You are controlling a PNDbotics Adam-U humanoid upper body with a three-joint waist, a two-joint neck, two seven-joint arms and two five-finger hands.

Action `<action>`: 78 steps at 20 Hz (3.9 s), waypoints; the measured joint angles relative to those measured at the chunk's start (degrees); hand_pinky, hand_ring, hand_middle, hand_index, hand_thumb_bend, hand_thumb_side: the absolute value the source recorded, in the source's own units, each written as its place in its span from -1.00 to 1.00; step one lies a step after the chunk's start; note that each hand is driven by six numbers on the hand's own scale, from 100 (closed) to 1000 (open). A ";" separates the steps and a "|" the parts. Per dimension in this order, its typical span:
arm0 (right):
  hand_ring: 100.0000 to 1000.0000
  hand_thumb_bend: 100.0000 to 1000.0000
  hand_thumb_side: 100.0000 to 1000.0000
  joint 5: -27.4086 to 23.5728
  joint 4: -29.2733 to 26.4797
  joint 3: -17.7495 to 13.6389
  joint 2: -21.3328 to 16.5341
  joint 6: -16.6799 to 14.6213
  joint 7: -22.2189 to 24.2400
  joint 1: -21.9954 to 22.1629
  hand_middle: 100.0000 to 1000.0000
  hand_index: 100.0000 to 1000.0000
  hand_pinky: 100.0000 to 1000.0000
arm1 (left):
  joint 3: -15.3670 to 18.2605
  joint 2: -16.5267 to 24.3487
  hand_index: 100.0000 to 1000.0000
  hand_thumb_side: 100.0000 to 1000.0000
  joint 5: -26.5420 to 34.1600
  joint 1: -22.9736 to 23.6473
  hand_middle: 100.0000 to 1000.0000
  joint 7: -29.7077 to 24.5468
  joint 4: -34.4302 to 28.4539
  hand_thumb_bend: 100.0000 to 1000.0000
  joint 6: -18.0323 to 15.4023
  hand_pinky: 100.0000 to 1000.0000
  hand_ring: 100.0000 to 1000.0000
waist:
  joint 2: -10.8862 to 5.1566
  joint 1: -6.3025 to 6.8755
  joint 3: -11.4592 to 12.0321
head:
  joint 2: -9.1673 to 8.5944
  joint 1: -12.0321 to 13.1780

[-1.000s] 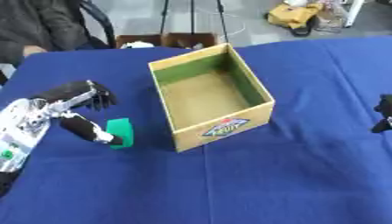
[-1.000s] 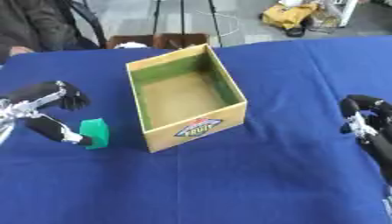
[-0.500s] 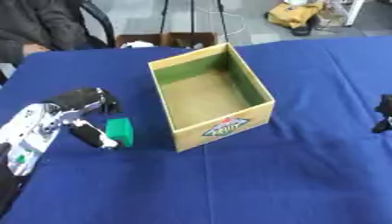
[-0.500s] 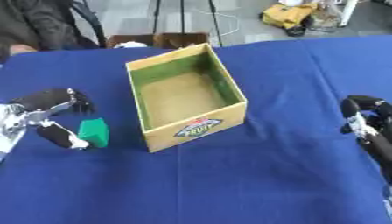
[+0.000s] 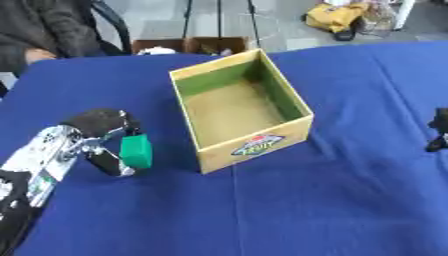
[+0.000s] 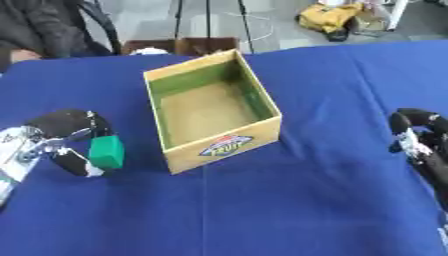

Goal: Pick up objects on the table and place them in the box.

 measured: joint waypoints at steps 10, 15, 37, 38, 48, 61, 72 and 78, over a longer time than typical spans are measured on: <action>-0.27 -0.32 0.14 0.00 0.00 0.00 0.00 0.00 0.01 -0.13 0.06 0.45 -0.15 | 0.26 -0.19 -0.26 -0.60 3.74 0.01 -0.62 4.28 1.22 -0.31 0.78 -0.18 -0.44 | 0.00 -0.13 0.04 | 0.00 -0.01; -0.27 -0.32 0.14 0.00 0.00 0.00 0.00 0.00 0.01 -0.13 0.06 0.45 -0.15 | 2.00 -0.21 -0.33 -0.64 6.60 -0.47 -0.66 5.20 -1.55 -0.48 2.51 -0.19 -0.46 | 0.00 -0.27 0.06 | 0.00 -0.07; -0.27 -0.31 0.13 0.00 0.04 1.42 0.07 -0.03 1.42 -0.73 0.06 0.45 -0.15 | 2.77 -11.05 -0.29 -0.62 5.21 -22.88 -0.60 12.67 15.49 -0.54 4.03 -0.16 -0.40 | 0.65 0.24 -3.82 | -0.10 2.22; -0.27 -0.30 0.12 0.00 0.05 1.42 0.07 -0.02 1.51 -0.74 0.06 0.45 -0.15 | 2.74 -11.66 -0.28 -0.60 4.81 -23.28 -0.60 13.16 16.67 -0.56 3.83 -0.16 -0.40 | 0.73 0.26 -3.99 | -0.11 2.31; -0.27 -0.30 0.12 0.00 0.06 1.47 0.51 0.00 1.72 -1.04 0.06 0.45 -0.15 | 1.42 -14.65 0.10 0.01 5.30 -23.52 -0.26 13.68 21.12 0.18 0.85 0.02 -0.13 | 1.10 0.23 -4.20 | -0.26 2.59; -0.27 -0.30 0.12 0.00 0.36 1.42 0.54 -0.04 1.77 -1.10 0.06 0.44 -0.15 | 0.96 -15.04 0.36 0.81 13.76 -21.17 0.11 16.21 17.06 0.74 -1.85 0.24 0.23 | 1.05 0.01 -3.36 | -0.31 2.48; -0.27 -0.31 0.13 0.00 0.37 0.88 0.56 -0.12 1.20 -0.60 0.06 0.44 -0.15 | 5.93 -8.45 0.29 0.78 45.61 -4.74 0.07 23.00 -7.24 0.28 3.27 0.18 0.21 | 0.66 -0.50 -0.05 | -0.30 0.89; -0.26 -0.31 0.13 0.00 0.37 0.63 0.56 -0.06 0.91 -0.58 0.06 0.45 -0.15 | 8.73 -9.69 0.30 0.86 56.81 4.33 0.09 27.30 -11.22 0.28 4.93 0.18 0.24 | 0.71 -0.67 0.82 | -0.13 0.48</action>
